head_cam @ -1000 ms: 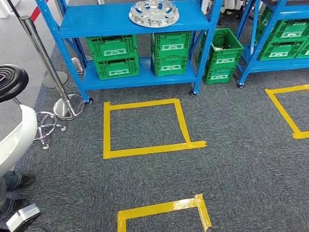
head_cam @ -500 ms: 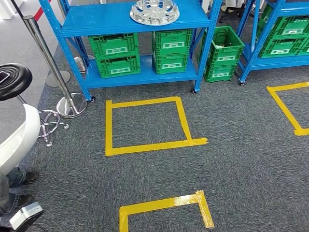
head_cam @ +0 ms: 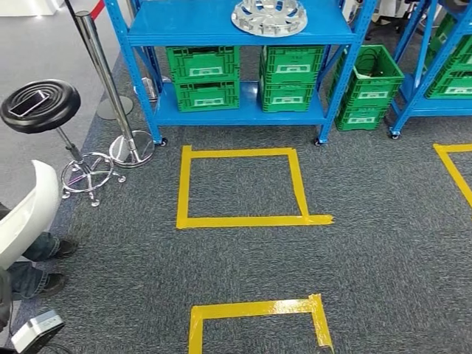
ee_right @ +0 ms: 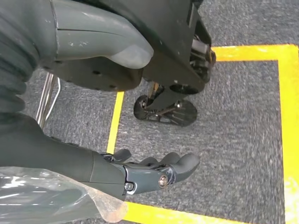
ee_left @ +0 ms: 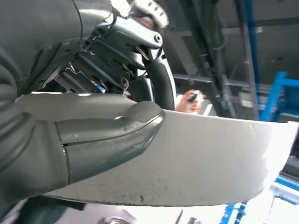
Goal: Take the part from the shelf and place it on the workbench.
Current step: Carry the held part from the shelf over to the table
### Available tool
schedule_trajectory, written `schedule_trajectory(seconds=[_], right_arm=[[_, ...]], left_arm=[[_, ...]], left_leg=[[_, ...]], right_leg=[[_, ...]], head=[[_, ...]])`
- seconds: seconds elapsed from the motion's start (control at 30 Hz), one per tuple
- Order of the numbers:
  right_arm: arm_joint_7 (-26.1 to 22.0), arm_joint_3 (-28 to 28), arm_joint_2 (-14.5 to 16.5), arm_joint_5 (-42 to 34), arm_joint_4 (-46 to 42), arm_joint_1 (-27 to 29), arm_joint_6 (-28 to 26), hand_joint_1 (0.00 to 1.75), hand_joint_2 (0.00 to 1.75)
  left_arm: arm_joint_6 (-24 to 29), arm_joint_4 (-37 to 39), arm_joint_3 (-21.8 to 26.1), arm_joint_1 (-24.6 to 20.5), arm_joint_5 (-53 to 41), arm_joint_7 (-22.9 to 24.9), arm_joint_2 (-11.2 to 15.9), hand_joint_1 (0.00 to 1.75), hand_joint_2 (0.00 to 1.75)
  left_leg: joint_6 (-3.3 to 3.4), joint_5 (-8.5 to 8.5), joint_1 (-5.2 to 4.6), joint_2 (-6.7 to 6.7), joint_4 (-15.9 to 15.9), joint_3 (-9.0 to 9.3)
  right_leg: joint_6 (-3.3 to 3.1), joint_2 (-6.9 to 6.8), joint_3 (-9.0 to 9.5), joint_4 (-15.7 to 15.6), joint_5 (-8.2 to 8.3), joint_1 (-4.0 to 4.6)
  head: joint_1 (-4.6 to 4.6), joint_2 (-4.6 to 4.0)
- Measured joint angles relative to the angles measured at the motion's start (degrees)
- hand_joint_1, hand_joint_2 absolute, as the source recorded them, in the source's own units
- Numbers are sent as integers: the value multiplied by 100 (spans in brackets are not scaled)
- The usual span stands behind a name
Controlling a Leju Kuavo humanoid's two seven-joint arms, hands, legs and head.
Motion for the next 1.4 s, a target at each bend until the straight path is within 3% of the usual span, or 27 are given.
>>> schedule_trajectory(seconds=[0.07,0.1,0.17,0.2,0.23,0.27,0.3,0.37,0.43,0.5,0.53,0.6,0.67,0.73,0.77,0.8,0.87,0.93,1.0,1.03,1.1,1.17,1.23,1.27,1.3,1.37,1.4], right_arm=[[-6,7,0,0,0,-17,-2,0,175],[-10,11,0,-1,0,-22,-4,0,175],[-17,19,0,-4,0,-11,-15,0,175],[-17,22,0,-8,0,2,-19,0,175],[-17,25,0,-14,0,14,-24,0,175],[-17,28,0,-19,0,20,-25,0,175],[-19,30,0,-23,0,20,-26,0,175],[-22,34,0,-27,0,16,-27,0,175],[-26,36,0,-29,0,15,-31,0,175],[-29,38,3,-31,-1,13,-33,0,175],[-31,39,3,-31,0,9,-36,0,175],[-33,40,3,-33,2,7,-44,0,175],[-33,43,0,-35,4,21,-48,0,175],[-32,52,0,-35,4,31,-48,0,175],[-32,57,0,-35,4,28,-48,0,175],[-32,61,0,-35,4,23,-48,0,175],[-32,68,0,-35,4,14,-48,0,175],[-32,73,0,-34,4,14,-48,0,175],[-32,76,0,-34,4,6,-48,0,175],[-32,77,0,-35,4,-5,-48,0,175],[-34,79,0,-35,4,-22,-50,0,175],[-34,80,0,-35,4,-9,-56,0,175],[-32,82,0,-35,4,19,-64,0,175],[-32,84,0,-35,4,26,-69,0,175],[-32,85,0,-35,4,27,-74,0,175],[-32,87,-1,-36,4,19,-86,0,175],[-32,87,-1,-36,4,16,-93,0,175]], left_arm=[[1,-1,2,1,3,-1,-1,175,175],[2,-2,2,-5,4,-2,-2,175,175],[2,-1,1,-11,5,-2,-4,175,175],[2,-1,1,-10,5,-2,-5,175,175],[2,0,1,-7,5,-2,-7,175,175],[2,1,1,-6,5,-2,-8,175,175],[2,1,1,-5,5,-2,-8,175,175],[2,1,1,-9,6,-2,-9,175,175],[2,1,1,-12,7,-2,-9,175,175],[2,0,2,-3,7,-2,-8,175,175],[3,-1,3,5,7,-2,-5,175,175],[4,-1,5,-4,7,-2,7,175,175],[4,1,0,-22,7,-2,16,175,175],[3,6,-2,-21,5,-2,17,175,175],[2,9,-2,-16,-1,-3,17,175,175],[2,11,-2,-12,-11,-5,17,175,175],[2,11,-3,-10,-39,-9,14,175,175],[2,11,-5,-18,-68,-14,6,175,175],[2,11,-4,-2,-94,-22,-8,175,175],[3,11,-3,14,-104,-26,-17,175,175],[4,11,-1,18,-111,-31,-29,175,175],[4,11,-1,3,-113,-33,-45,175,175],[4,14,-2,0,-110,-33,-62,175,175],[4,15,-2,1,-108,-32,-66,175,175],[4,16,-2,0,-107,-32,-68,175,175],[4,16,-1,-4,-107,-31,-70,175,175],[4,16,-2,-9,-107,-31,-72,175,175]], left_leg=[[85,49,17,-111,-37,-14],[124,76,31,-167,-55,-22],[166,105,28,-286,-55,-65],[176,115,24,-358,-54,-80],[178,124,19,-434,-51,-88],[175,131,16,-515,-48,-91],[168,137,15,-593,-45,-89],[137,144,7,-740,-26,-98],[74,163,7,-875,-4,-145],[-7,201,23,-1011,2,-200],[-42,190,24,-993,27,-227],[-103,-20,16,-730,341,-372],[-159,-412,30,-408,1076,-690],[-197,-593,55,-321,1612,-912],[-204,-527,63,-305,1588,-881],[-204,-365,68,-273,1335,-734],[-176,-39,44,-30,560,-304],[-91,49,2,176,97,-74],[3,21,-17,105,43,-91],[41,34,-9,39,30,-100],[122,70,14,-90,3,-104],[173,93,25,-220,-3,-124],[189,101,20,-374,0,-142],[189,105,17,-458,3,-143],[186,109,16,-541,6,-140],[164,111,12,-695,24,-137],[144,108,8,-765,44,-151]], right_leg=[[64,154,-79,158,-144,-23],[86,314,-198,409,-308,-34],[100,595,-557,1198,-700,-44],[100,640,-718,1532,-811,-43],[95,658,-797,1689,-812,-42],[84,673,-765,1610,-694,-42],[66,715,-624,1305,-488,-44],[22,969,-236,476,-114,-63],[2,1148,-16,49,-16,-74],[-17,1053,17,14,-21,-73],[-44,978,19,3,-4,-80],[-104,810,26,-28,20,-102],[-134,634,21,-30,17,-88],[-139,454,14,-27,10,-79],[-137,371,14,-26,6,-78],[-129,294,21,-25,0,-78],[-91,157,51,-18,-26,-58],[-34,32,70,-8,-57,-19],[19,-101,92,-11,-78,-2],[51,-99,94,4,-104,-10],[103,164,-25,277,-310,-32],[118,525,-368,990,-689,-44],[114,642,-690,1615,-887,-44],[106,661,-725,1651,-819,-43],[94,685,-650,1456,-645,-44],[54,894,-320,697,-223,-52],[41,1027,-167,361,-106,-64]], head=[[18,-1],[36,-1],[71,0],[78,0],[80,0],[83,0],[84,0],[85,0],[81,0],[79,0],[74,0],[30,0],[-12,0],[-13,-1],[-14,-1],[-13,-1],[-17,-1],[-16,-1],[-8,-1],[-1,-2],[19,0],[48,-1],[59,-1],[61,0],[62,0],[64,0],[63,0]])
